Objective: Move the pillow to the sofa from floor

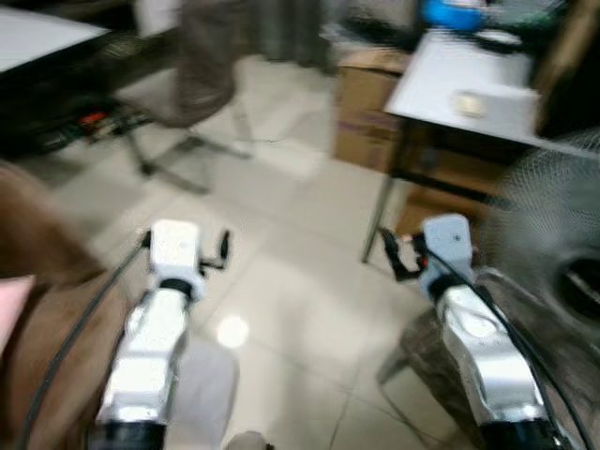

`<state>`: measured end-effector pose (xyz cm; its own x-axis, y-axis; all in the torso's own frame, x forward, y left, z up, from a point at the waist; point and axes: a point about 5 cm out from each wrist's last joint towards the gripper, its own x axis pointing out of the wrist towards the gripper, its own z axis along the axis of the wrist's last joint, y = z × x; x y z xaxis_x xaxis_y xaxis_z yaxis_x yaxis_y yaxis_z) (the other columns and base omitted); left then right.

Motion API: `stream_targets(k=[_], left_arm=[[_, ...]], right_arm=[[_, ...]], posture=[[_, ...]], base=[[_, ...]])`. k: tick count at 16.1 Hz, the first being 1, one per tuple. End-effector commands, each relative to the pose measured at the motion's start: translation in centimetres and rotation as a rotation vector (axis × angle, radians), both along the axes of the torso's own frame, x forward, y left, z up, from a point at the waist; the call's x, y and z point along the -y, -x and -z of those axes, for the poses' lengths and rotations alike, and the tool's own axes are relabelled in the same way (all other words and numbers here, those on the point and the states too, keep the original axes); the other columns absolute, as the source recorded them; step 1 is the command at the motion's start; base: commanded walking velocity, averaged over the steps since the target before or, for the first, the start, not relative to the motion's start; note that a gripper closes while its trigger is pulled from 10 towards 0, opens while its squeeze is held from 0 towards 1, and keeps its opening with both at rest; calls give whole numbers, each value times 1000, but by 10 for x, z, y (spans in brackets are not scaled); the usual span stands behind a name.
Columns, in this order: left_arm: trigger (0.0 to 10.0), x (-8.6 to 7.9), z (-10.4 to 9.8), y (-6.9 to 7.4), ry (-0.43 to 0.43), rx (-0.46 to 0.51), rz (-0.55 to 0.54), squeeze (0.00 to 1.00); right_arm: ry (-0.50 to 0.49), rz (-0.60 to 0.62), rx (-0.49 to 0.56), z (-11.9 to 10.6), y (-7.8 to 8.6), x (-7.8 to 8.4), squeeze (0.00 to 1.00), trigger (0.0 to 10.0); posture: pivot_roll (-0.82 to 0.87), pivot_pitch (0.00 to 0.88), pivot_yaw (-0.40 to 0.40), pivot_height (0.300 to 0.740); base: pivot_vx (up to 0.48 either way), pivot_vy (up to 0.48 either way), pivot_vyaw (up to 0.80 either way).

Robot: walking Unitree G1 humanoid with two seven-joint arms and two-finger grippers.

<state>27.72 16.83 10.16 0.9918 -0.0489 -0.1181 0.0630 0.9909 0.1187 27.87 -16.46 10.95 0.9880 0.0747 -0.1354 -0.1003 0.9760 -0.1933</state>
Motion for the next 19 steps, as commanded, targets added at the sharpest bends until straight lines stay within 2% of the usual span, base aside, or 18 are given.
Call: stream_targets(k=[1, 11, 19], left_arm=[[10000, -3, -1, 0, -18, 5, -8, 1000], [10000, 1, 1, 2, -21, 7, -10, 1000], [10000, 5, -2, 0, -34, 28, -11, 1000]], right_arm=[[-4, -5, 16, -5, -1, -1, 0, 10000], [45, 19, 52, -12, -6, 5, 0, 10000], [41, -1, 11, -6, -7, 1, 0, 10000]], posture=[[-83, 0, -19, 740], [-89, 0, -31, 740], [-78, 0, -44, 740]], base=[[0, 0, 800], [0, 0, 800], [0, 0, 800]])
